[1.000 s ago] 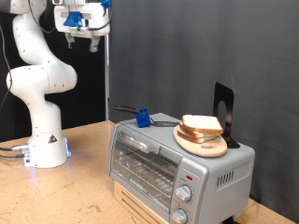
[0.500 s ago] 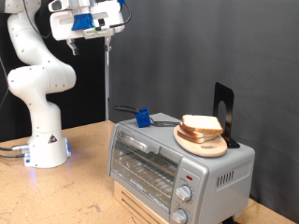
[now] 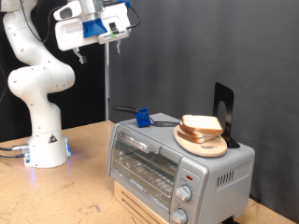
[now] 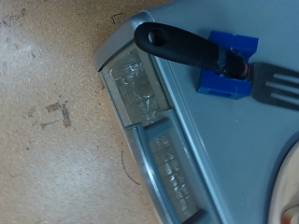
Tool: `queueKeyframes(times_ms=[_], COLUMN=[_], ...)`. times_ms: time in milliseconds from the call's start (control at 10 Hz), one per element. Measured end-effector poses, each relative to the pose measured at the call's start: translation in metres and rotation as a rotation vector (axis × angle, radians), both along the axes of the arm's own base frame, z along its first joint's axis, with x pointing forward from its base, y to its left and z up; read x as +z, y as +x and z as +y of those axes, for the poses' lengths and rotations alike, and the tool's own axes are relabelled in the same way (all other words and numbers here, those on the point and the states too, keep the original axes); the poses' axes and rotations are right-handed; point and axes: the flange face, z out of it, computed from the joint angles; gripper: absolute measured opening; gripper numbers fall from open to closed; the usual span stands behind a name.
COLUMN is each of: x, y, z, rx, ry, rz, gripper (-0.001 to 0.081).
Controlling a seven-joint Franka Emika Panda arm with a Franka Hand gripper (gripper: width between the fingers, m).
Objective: Make a piece of toast with the oven
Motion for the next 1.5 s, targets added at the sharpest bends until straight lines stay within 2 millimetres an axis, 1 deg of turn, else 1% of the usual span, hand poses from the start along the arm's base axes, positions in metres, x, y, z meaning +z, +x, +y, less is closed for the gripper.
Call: queueKeyframes(times_ms=[100,300,400,500,700,900,1100,1500], x=[-0.001,-0.004,-0.008,-0.015,-0.032,-0.048,-0.059,-0.069], y=[-0.003,-0.003,0.003,0.013,0.031,0.046,0.052,0.051], z=[-0.001,-0.007,-0.008,-0.007,-0.002,0.0,0.003,0.001], rx=[0.076,0.323,0.436,0.5,0.49,0.414,0.329,0.324], ry=[-0.002,0.009,0.0,-0.024,-0.051,-0.052,-0.032,-0.024], rz=[0.006,-0.029,-0.086,-0.14,-0.142,-0.115,-0.073,-0.06], gripper=[0.0682,0.0682,0.0682,0.0682,0.0682,0.0682,0.0682,0.0682])
